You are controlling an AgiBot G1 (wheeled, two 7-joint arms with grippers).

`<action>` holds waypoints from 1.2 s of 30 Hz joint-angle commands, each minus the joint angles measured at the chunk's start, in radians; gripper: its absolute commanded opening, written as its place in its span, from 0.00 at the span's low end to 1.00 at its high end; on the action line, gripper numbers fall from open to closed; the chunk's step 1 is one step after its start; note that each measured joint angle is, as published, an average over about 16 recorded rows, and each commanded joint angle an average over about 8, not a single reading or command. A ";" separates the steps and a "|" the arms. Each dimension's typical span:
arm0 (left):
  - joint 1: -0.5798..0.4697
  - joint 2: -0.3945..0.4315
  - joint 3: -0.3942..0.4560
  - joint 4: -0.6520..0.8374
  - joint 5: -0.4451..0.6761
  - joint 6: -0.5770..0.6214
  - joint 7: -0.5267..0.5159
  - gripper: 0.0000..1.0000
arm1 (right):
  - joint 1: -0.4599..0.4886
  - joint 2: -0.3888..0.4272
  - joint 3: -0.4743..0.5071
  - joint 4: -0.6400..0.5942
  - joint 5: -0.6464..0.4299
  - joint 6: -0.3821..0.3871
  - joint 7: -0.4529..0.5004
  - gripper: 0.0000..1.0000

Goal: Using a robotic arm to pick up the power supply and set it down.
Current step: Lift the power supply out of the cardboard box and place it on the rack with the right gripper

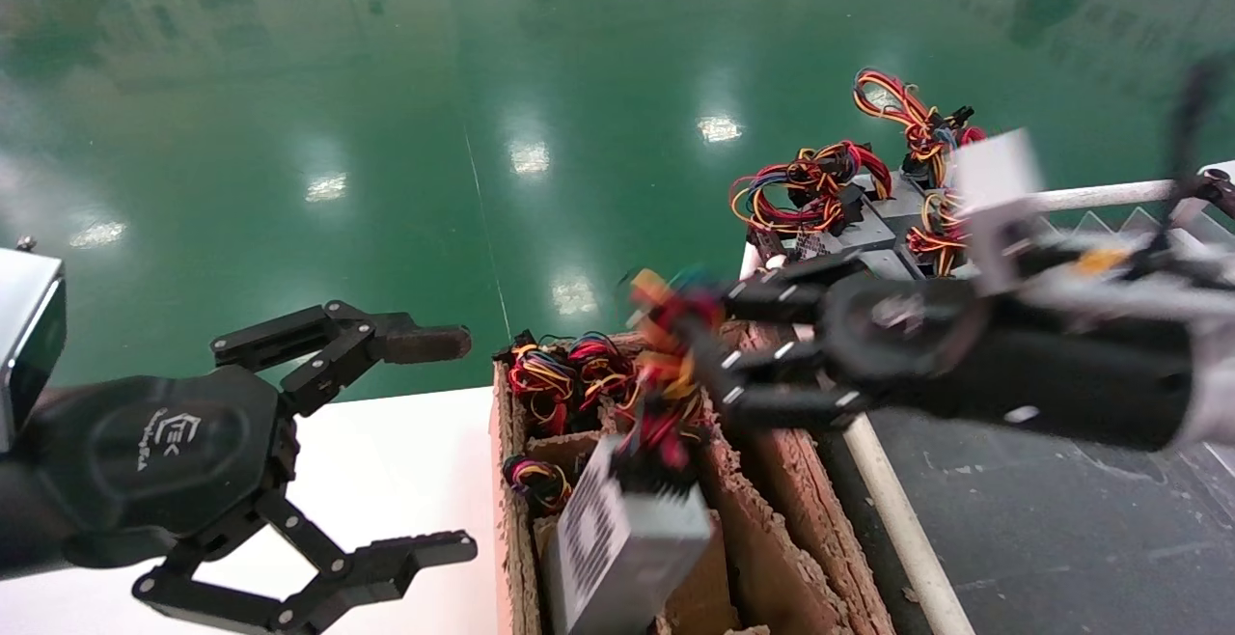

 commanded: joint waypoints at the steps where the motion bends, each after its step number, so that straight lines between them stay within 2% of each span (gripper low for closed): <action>1: 0.000 0.000 0.000 0.000 0.000 0.000 0.000 1.00 | -0.005 0.027 0.024 0.001 0.027 0.003 0.001 0.00; 10: 0.000 0.000 0.000 0.000 0.000 0.000 0.000 1.00 | 0.003 0.141 0.110 -0.097 0.112 -0.018 -0.024 0.00; 18: 0.000 0.000 0.000 0.000 0.000 0.000 0.000 1.00 | 0.028 0.241 0.150 -0.221 0.131 -0.063 -0.071 0.00; 28: 0.000 0.000 0.000 0.000 0.000 0.000 0.000 1.00 | 0.019 0.350 0.157 -0.380 0.132 -0.098 -0.139 0.00; 36: 0.000 0.000 0.000 0.000 0.000 0.000 0.000 1.00 | 0.006 0.392 0.128 -0.467 0.131 -0.099 -0.188 0.00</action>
